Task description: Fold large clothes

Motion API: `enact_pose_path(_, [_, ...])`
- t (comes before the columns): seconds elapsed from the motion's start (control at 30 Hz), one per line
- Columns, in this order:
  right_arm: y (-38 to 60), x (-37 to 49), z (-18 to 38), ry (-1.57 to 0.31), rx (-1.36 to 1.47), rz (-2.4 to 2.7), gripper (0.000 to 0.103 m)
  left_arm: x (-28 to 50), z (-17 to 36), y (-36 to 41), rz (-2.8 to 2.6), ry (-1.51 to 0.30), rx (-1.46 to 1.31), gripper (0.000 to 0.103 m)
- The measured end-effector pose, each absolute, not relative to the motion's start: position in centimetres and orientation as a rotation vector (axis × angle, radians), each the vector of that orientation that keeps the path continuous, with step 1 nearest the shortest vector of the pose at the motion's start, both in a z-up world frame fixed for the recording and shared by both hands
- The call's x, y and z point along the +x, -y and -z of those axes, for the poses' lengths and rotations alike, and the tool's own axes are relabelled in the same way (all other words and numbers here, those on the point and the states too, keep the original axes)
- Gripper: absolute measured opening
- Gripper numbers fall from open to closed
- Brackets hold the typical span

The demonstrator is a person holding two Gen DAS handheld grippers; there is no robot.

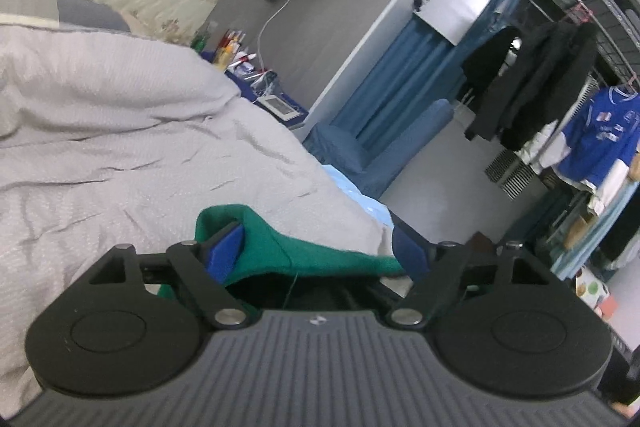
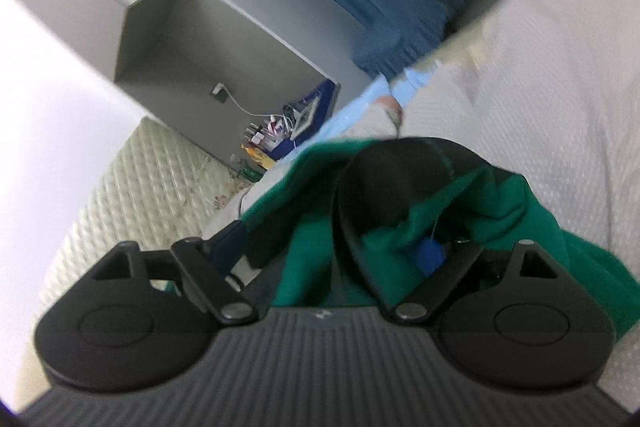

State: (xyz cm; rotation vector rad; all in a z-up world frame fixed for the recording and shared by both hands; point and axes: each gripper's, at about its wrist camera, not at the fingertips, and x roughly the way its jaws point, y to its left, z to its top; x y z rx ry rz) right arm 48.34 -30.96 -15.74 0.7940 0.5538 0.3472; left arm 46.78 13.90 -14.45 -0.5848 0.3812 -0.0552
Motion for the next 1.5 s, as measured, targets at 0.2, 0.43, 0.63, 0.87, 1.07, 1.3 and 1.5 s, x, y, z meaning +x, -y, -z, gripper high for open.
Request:
enact_pose_path(0.2, [28.8,45.3,13.5,-0.49,0.601,-0.372,0.088,43.6,13.7,-12.8,0.128,-0.407,-0.534,0.084])
enact_pose_path(0.43, [26.9,46.0,14.4,-0.523,0.511,-0.352,0.088,42.4,14.9,-12.3,0.08,-0.488,-0.565,0.084])
enact_pose_path(0.63, [25.5,48.1,16.5,-0.565,0.523,-0.306,0.087,43.0,16.6,-12.1,0.06,-0.538,-0.603,0.084])
enact_pose_path(0.87, [24.5,51.5,17.4,-0.541,0.478,-0.246,0.063,45.9,18.4,-11.1,0.063,-0.551,-0.616,0.08])
enact_pose_path(1.07, [25.2,52.5,18.7,-0.557,0.496,-0.204,0.014,48.8,18.6,-11.2,-0.027,-0.58,-0.582,0.025])
enact_pose_path(1.3, [26.9,49.6,15.6,-0.429,0.541,-0.23,0.01,48.2,17.5,-12.5,0.002,-0.494,-0.635,0.003])
enact_pose_path(1.5, [28.5,50.9,12.0,-0.345,0.532,-0.233,0.01,48.7,12.4,-13.3,0.045,-0.333,-0.611,0.0])
